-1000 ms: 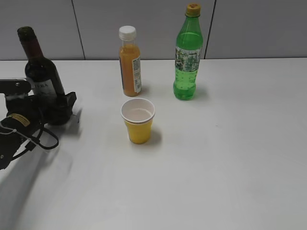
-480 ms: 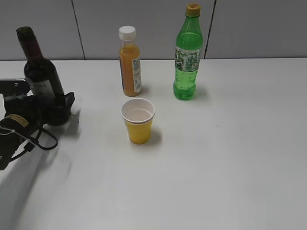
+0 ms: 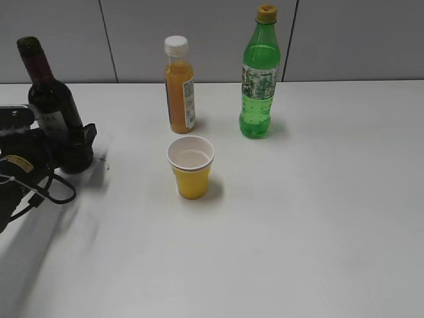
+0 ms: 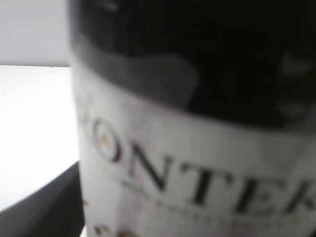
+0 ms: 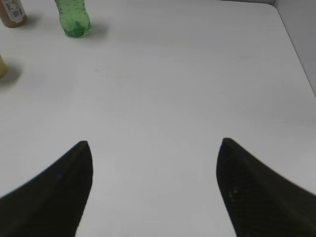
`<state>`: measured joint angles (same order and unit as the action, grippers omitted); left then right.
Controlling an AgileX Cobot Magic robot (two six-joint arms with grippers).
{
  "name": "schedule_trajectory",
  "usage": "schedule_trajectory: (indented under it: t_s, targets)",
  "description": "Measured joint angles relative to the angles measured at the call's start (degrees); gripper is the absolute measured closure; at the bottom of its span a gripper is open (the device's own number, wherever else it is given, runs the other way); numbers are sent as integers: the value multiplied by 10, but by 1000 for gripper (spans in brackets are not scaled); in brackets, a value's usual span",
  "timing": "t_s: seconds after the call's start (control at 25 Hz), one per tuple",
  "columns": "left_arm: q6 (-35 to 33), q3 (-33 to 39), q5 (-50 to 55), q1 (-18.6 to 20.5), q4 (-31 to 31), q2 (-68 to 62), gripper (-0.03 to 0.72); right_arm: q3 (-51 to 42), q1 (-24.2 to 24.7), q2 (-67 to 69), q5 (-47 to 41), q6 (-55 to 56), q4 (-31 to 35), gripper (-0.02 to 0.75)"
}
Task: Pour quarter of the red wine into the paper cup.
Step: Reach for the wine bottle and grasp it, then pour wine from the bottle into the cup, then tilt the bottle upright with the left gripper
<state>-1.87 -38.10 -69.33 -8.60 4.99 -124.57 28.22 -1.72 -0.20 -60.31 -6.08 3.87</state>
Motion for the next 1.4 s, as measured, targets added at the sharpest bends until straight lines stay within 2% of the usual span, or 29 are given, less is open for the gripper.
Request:
schedule_trajectory:
  t_s: [0.2, 0.4, 0.48, 0.96, 1.12, 1.4]
  targets:
    - [0, -18, 0, 0, -2, 0, 43, 0, 0, 0, 0, 0, 0, 144]
    - [-2, -19, 0, 0, -6, 0, 143, 0, 0, 0, 0, 0, 0, 144]
    - [-5, -19, 1, 0, -6, 0, 155, 0, 0, 0, 0, 0, 0, 144]
    - [-13, -13, 12, -1, -7, 11, 155, 0, 0, 0, 0, 0, 0, 144]
    - [-65, 13, 48, -18, 17, 51, 156, 0, 0, 0, 0, 0, 0, 144]
    - [-175, 26, 47, -83, 73, 107, 156, 0, 0, 0, 0, 0, 0, 144]
